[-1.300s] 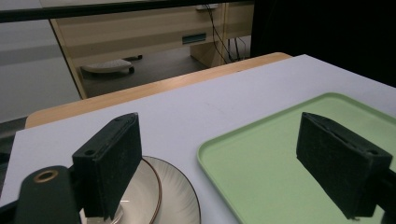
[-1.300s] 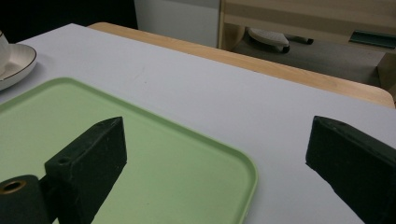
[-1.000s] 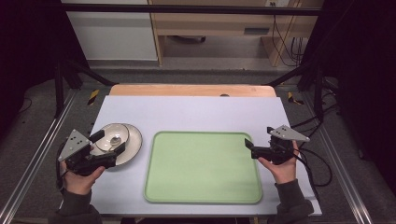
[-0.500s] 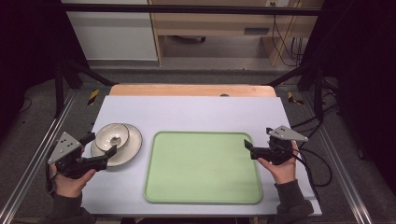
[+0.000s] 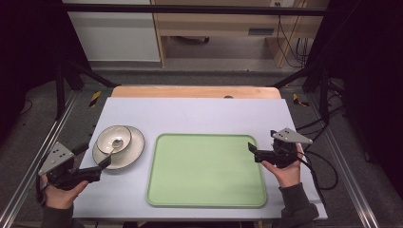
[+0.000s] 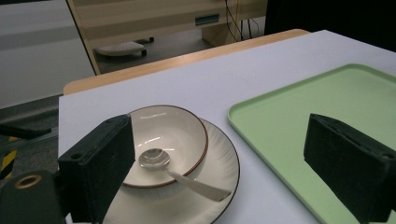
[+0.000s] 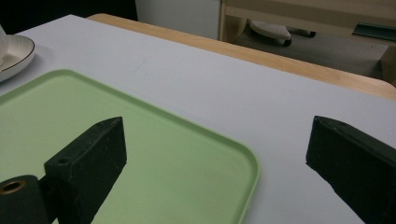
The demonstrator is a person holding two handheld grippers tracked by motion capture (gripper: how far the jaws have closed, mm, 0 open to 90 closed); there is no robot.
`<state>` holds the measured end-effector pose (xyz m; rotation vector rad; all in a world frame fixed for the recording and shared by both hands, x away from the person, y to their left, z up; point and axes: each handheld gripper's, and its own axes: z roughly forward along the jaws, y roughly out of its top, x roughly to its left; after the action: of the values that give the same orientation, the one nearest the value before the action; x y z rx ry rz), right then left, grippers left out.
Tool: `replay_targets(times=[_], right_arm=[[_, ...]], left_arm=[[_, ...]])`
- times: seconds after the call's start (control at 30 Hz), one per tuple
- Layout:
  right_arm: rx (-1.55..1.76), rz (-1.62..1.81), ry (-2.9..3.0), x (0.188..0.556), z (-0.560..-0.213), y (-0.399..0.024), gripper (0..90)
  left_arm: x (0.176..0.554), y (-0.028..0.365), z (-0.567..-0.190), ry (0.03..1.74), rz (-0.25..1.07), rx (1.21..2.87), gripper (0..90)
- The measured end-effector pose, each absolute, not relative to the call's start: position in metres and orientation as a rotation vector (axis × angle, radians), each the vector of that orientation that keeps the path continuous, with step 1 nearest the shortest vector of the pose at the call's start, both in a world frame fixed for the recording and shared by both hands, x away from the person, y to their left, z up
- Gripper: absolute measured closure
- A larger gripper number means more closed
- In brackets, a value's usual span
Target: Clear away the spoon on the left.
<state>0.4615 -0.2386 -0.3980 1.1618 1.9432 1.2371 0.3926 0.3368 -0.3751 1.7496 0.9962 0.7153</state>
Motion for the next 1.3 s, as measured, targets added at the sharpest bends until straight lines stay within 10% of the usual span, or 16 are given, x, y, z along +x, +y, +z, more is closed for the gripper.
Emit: replay_targets(times=[0.73,1.3], right_arm=[[1.161,1.21,1.963,0.464,-0.401,-0.236,5.4],[1.161,1.187,1.988,0.466,-0.404,-0.234,5.4]], left_arm=[[0.404,0.334,-0.409,1.005,0.678,1.895,11.0],[0.41,0.332,-0.417,1.025,0.694,1.92,33.6]])
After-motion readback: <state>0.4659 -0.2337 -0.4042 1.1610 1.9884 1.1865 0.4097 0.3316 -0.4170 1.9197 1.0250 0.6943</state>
